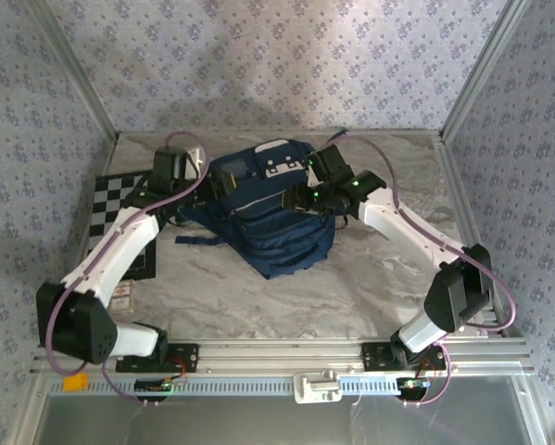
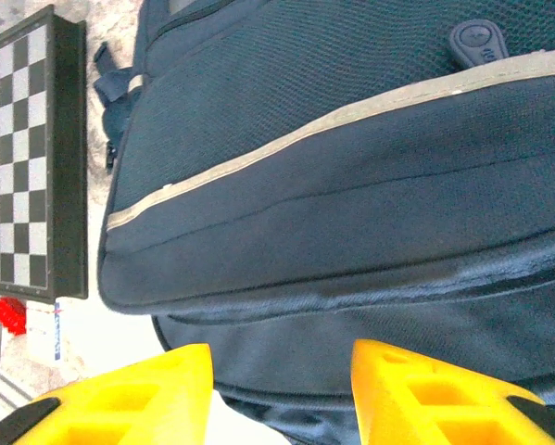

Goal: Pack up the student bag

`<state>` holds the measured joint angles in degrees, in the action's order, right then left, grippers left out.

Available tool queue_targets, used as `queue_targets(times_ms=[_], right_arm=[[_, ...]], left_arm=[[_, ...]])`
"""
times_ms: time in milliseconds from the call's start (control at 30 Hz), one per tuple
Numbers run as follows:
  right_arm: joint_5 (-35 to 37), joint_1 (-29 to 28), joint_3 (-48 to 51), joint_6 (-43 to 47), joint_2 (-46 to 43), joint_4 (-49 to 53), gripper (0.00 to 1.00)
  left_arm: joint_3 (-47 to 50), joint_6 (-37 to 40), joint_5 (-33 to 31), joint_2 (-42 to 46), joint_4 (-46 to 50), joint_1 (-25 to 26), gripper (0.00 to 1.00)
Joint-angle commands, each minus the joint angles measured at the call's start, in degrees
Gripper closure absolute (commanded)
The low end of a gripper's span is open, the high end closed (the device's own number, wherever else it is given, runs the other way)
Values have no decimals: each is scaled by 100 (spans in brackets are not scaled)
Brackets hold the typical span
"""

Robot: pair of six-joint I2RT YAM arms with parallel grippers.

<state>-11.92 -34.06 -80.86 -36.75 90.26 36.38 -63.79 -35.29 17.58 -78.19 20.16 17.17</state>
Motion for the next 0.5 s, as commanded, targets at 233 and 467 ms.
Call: queue_targets(times_ms=[233, 467], right_arm=[[462, 105, -50, -257, 397, -168, 58], [347, 424, 52, -93, 553, -317, 60]], left_arm=[[307, -2374, 691, -1367, -1703, -231, 47], [175, -2944, 662, -1755, -2077, 31, 71]])
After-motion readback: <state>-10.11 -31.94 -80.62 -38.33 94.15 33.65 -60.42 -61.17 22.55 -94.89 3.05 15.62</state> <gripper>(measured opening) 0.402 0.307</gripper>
